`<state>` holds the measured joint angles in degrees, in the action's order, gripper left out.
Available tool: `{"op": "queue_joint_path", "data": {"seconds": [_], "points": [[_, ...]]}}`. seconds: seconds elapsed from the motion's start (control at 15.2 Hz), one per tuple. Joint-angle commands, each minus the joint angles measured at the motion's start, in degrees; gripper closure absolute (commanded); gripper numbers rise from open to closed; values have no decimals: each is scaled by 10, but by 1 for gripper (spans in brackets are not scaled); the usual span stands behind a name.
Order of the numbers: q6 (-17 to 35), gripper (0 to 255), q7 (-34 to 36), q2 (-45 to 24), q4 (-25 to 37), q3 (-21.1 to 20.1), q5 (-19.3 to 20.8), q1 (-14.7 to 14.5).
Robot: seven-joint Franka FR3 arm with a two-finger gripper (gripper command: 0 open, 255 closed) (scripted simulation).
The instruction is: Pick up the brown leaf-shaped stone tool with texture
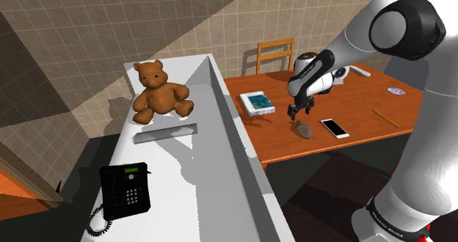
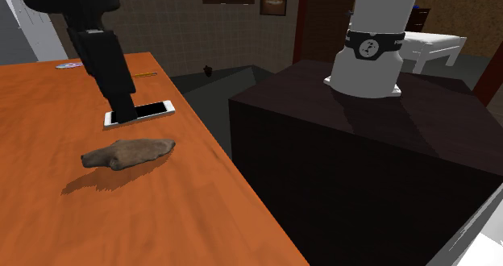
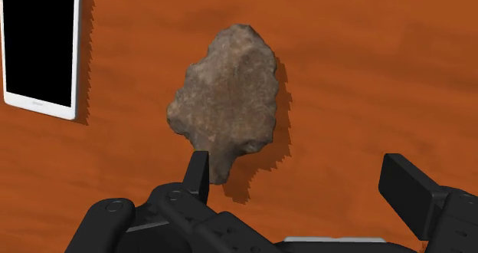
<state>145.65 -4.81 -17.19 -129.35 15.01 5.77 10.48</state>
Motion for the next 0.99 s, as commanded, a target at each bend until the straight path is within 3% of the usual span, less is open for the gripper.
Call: {"op": "queue_joint_path", "data": {"seconds": [0.0,0.46,0.92], "points": [[15,0,-1,-43,32,1,-6,8],[44,0,-6,-178,149,2,-26,46],[77,0,-5,-227,163,-7,-33,53]]}}
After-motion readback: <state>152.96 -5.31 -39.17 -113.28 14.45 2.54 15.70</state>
